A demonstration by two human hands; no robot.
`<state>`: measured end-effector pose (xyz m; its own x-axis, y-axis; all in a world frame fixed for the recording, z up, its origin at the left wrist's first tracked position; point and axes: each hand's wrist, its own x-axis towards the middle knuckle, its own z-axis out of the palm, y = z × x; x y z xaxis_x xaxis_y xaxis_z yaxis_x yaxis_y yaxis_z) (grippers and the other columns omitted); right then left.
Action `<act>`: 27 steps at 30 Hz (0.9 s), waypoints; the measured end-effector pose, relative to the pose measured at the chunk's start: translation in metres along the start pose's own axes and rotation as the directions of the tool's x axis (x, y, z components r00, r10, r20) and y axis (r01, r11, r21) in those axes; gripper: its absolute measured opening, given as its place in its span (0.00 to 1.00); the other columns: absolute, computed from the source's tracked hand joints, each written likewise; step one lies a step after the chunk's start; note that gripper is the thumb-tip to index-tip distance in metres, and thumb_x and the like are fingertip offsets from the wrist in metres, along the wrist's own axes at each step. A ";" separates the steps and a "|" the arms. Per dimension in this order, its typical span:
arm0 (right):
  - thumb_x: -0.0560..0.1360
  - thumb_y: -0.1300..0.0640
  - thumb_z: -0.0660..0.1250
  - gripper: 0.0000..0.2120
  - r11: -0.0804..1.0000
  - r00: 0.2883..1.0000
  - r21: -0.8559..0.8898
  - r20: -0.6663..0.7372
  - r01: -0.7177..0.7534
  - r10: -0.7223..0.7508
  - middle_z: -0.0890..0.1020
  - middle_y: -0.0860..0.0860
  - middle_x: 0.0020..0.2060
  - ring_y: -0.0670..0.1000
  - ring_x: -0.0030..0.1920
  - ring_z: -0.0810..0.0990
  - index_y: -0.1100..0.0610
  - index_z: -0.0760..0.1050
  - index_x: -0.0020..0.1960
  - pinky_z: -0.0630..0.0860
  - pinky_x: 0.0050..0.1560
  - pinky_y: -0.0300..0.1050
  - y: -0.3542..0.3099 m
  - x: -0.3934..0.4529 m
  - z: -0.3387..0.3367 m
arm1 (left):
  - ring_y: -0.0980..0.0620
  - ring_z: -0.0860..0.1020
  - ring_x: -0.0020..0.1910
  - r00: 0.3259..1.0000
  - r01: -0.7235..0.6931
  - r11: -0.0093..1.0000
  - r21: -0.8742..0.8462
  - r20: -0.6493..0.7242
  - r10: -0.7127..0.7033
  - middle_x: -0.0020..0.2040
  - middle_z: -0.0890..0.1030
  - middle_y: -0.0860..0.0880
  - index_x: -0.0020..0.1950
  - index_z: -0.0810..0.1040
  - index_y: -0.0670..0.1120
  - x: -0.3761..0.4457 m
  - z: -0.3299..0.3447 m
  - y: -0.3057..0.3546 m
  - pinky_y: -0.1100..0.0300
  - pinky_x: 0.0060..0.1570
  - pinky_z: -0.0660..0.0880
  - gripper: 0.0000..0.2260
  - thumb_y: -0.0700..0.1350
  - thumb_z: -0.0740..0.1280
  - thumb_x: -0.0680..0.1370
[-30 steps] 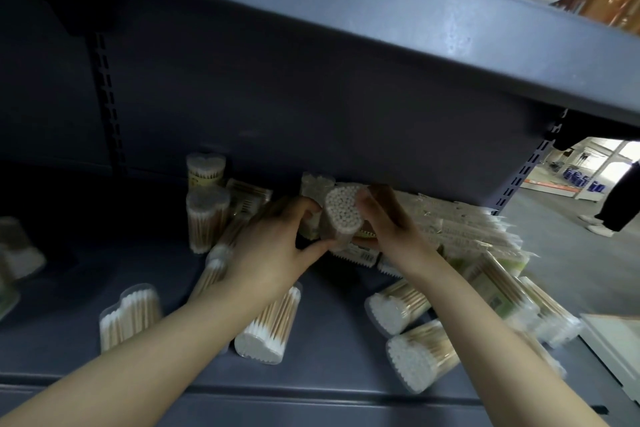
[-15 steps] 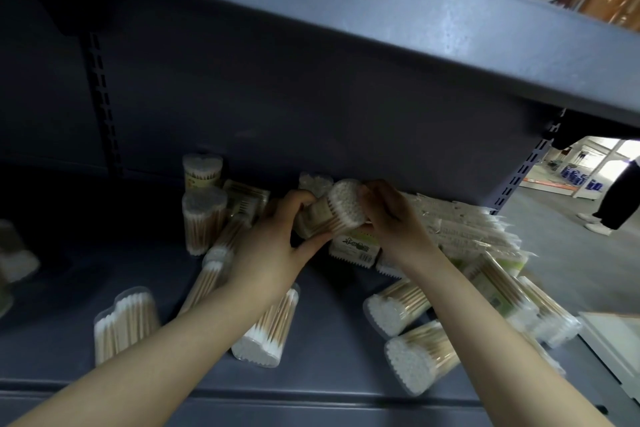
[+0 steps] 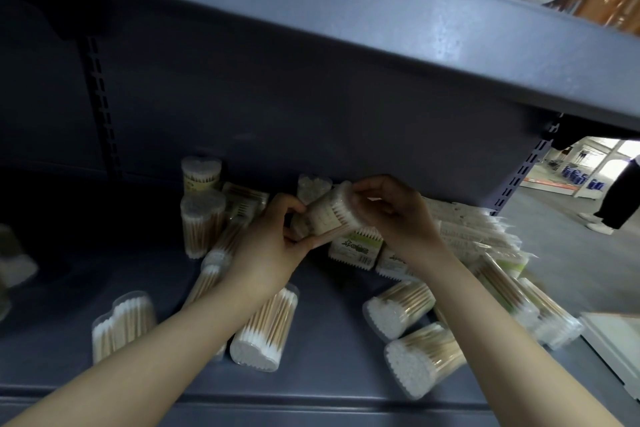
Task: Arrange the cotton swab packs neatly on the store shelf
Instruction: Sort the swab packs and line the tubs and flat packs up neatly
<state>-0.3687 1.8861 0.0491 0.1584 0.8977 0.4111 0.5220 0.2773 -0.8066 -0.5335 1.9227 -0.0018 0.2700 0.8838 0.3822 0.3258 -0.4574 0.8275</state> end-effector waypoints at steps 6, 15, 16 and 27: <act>0.73 0.63 0.68 0.05 0.999 0.998 0.008 0.042 0.040 -0.041 0.81 0.46 0.42 0.38 0.43 0.79 0.54 0.78 0.46 0.75 0.46 0.31 -0.005 -0.001 -0.001 | 0.51 0.78 0.42 0.999 0.017 0.995 0.097 0.038 -0.021 0.45 0.78 0.49 0.49 0.66 0.50 0.003 0.001 -0.001 0.50 0.43 0.76 0.16 0.43 0.73 0.70; 0.75 0.58 0.67 0.07 0.998 0.996 -0.066 0.094 0.009 -0.003 0.82 0.49 0.49 0.47 0.50 0.80 0.53 0.79 0.51 0.77 0.50 0.42 -0.004 0.000 -0.002 | 0.51 0.77 0.42 0.993 0.042 0.996 0.075 0.107 -0.050 0.37 0.74 0.53 0.38 0.64 0.51 0.005 0.004 -0.004 0.61 0.39 0.71 0.16 0.41 0.72 0.70; 0.75 0.59 0.66 0.06 0.998 0.995 -0.066 0.098 0.006 0.000 0.82 0.49 0.49 0.46 0.50 0.80 0.52 0.79 0.51 0.77 0.52 0.42 -0.004 0.001 -0.002 | 0.50 0.77 0.42 0.992 0.053 0.997 0.056 0.108 -0.059 0.37 0.74 0.52 0.38 0.65 0.51 0.005 0.004 -0.004 0.58 0.41 0.73 0.16 0.42 0.73 0.69; 0.76 0.67 0.62 0.10 1.000 0.994 -0.010 0.109 -0.005 0.006 0.80 0.48 0.48 0.35 0.46 0.78 0.57 0.78 0.52 0.74 0.52 0.31 -0.002 0.003 -0.001 | 0.55 0.78 0.45 0.989 0.105 0.993 -0.044 0.108 -0.100 0.44 0.76 0.55 0.44 0.64 0.54 0.001 0.001 -0.001 0.55 0.46 0.78 0.22 0.44 0.78 0.65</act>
<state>-0.3687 1.8881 0.0526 0.0693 0.9313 0.3575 0.5293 0.2694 -0.8045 -0.5325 1.9239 -0.0027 0.3319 0.9093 0.2511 0.3120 -0.3571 0.8804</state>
